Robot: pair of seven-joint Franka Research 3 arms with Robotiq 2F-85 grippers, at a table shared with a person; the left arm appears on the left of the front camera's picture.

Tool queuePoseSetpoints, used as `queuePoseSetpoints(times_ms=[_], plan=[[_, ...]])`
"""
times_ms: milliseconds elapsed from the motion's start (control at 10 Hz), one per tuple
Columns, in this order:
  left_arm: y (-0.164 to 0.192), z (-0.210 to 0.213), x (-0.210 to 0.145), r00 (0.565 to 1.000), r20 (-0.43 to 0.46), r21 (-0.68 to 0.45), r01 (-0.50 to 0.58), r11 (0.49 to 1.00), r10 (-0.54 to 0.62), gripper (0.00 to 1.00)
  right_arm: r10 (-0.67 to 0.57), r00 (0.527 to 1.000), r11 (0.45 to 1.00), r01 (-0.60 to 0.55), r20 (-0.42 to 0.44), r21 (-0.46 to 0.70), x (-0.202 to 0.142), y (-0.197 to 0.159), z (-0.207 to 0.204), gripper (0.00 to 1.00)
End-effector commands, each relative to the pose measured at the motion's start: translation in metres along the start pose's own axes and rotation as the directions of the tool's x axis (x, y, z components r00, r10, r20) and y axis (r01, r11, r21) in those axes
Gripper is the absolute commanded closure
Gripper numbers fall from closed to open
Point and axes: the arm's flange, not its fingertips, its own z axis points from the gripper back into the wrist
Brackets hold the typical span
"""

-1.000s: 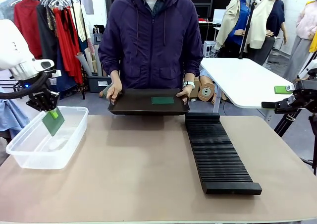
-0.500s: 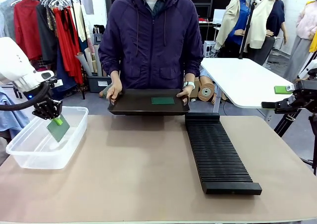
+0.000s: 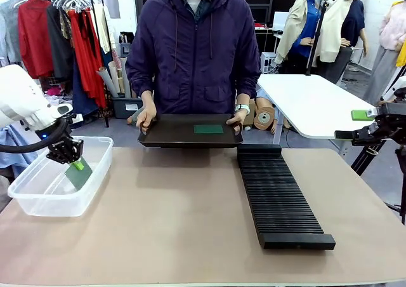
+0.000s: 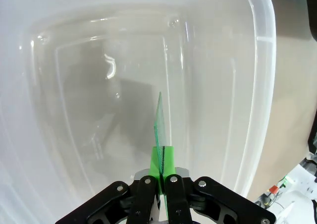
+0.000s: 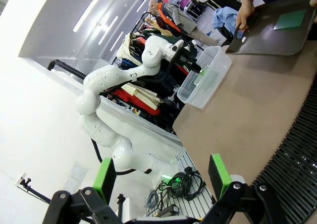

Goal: Sort PCBs into racks and boxes based on the side picked up.
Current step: If the short side of the Blank PCB is picked up, insert it into the PCB Rack ; if the long side is picked up, place it in the Organizing box.

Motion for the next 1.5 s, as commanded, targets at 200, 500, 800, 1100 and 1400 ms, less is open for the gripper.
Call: queuePoseSetpoints(times_ms=[200,500,800,1100,1400], plan=[[0.002,-0.010,0.005,0.999,0.025,-0.019,0.023,1.000,-0.023,0.91,0.005,1.000,1.000,-0.005,0.000,0.004,0.000,0.002,0.000,0.00],[-0.004,-0.003,0.006,0.998,0.045,0.022,0.030,0.999,-0.031,0.44,0.005,1.000,1.000,-0.005,0.000,0.004,0.000,0.002,0.000,0.00],[-0.017,0.020,0.001,0.998,0.068,0.095,0.010,0.995,-0.017,0.00,0.005,1.000,1.000,-0.005,0.000,0.004,0.000,0.002,0.000,0.00],[-0.037,0.044,-0.012,0.996,0.094,0.163,-0.007,0.987,-0.009,0.00,0.005,1.000,1.000,-0.005,0.000,0.004,0.000,0.002,0.000,0.00],[-0.048,0.055,-0.020,0.995,0.102,0.198,-0.009,0.980,-0.012,0.00,0.005,1.000,1.000,-0.005,0.000,0.004,0.000,0.002,0.000,0.00]])
